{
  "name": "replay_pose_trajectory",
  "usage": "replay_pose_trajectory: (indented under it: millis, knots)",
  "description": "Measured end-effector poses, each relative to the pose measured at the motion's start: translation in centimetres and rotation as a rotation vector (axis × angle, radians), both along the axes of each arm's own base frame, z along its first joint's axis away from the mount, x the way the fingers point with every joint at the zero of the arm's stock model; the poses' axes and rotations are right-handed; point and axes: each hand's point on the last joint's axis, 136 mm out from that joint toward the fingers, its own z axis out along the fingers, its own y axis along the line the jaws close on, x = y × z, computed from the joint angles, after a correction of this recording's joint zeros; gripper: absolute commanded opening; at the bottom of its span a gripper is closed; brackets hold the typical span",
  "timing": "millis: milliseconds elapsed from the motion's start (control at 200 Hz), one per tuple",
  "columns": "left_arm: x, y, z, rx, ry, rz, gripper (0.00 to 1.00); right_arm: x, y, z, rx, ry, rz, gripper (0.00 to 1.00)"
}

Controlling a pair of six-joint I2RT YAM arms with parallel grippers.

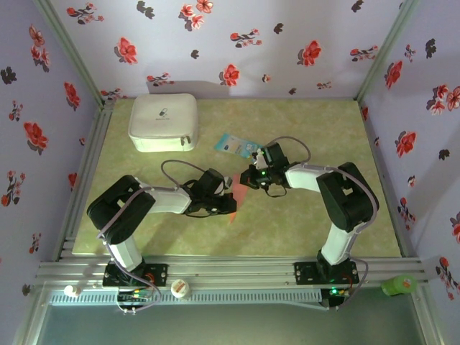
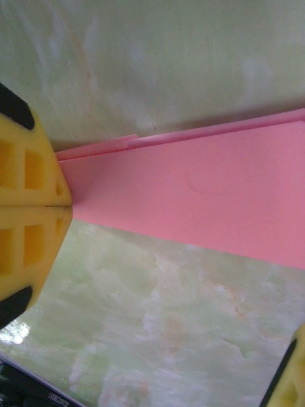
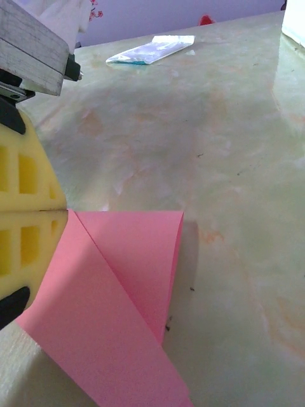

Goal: Fold a paper plane with a square sheet of paper (pick it up from the middle)
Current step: Fold the wing for the fifth time at the center of the table.

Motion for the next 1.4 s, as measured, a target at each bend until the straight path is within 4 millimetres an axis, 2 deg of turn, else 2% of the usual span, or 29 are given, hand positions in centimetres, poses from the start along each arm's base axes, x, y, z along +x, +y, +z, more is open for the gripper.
replay_pose_trajectory:
  millis: [135,285,610,690,835,1080,1230,1400]
  knots:
    - [0.0,0.0,0.0,-0.003,0.001,0.004,0.0,-0.1,0.2,-0.7,0.009,0.014,0.003,0.04]
    - [0.0,0.0,0.0,-0.008,-0.001,0.005,0.0,-0.7,-0.3,-3.1,-0.032,0.066,0.01,0.04]
    - [-0.1,0.0,0.2,-0.02,0.003,0.019,0.0,-0.5,-0.4,-3.1,-0.04,0.049,0.017,0.02]
    - [-0.2,0.1,0.3,-0.02,0.012,0.028,0.07,-0.5,-0.4,-3.1,-0.04,0.049,0.017,0.02]
    - [-0.2,0.1,1.4,-0.042,0.02,0.052,0.09,-0.5,-0.4,-3.1,-0.039,0.051,0.015,0.02]
    - [0.9,-2.1,3.2,-0.108,0.004,0.035,0.1,-0.5,-0.4,-3.1,-0.038,0.055,0.011,0.02]
    - [1.4,-2.9,2.2,-0.096,0.023,0.029,0.11,-0.5,-0.4,-3.1,-0.038,0.056,0.01,0.02]
    - [1.0,-2.6,0.3,-0.049,0.064,0.028,0.1,-0.5,-0.5,-3.1,-0.039,0.056,0.009,0.02]
